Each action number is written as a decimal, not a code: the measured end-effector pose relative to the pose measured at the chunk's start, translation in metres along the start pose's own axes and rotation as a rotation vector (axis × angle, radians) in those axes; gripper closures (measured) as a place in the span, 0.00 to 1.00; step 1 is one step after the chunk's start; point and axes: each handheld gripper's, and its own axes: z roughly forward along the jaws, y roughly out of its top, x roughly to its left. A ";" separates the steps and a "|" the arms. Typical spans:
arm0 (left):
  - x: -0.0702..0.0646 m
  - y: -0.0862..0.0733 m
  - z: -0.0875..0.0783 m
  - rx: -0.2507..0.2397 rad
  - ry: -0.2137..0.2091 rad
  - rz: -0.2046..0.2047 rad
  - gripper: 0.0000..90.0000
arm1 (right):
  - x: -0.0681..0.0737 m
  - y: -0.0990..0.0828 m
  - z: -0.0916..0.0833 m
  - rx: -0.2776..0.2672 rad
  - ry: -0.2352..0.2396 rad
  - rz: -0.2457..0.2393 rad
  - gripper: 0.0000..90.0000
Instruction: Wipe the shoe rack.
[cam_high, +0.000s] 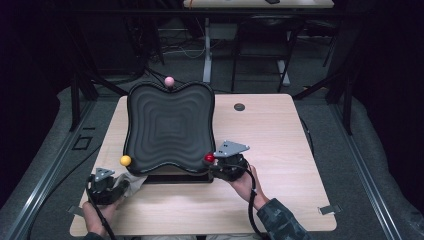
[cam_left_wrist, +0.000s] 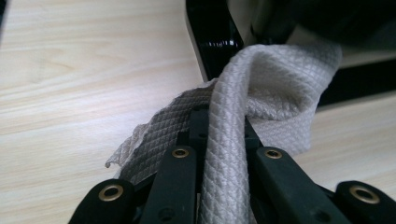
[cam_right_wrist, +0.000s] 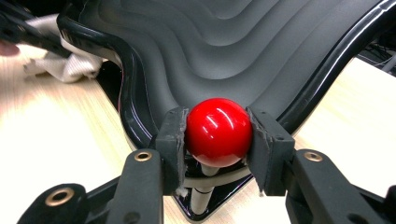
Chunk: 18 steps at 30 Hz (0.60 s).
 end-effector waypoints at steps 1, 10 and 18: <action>0.001 0.001 -0.006 -0.019 -0.003 -0.011 0.92 | 0.000 0.000 0.000 0.000 0.000 -0.001 0.67; 0.004 0.006 -0.027 -0.106 -0.005 -0.033 0.92 | 0.000 0.000 0.000 0.000 0.001 -0.001 0.67; -0.002 0.012 -0.034 -0.130 -0.017 0.002 0.92 | -0.001 0.000 0.000 -0.001 0.006 -0.003 0.67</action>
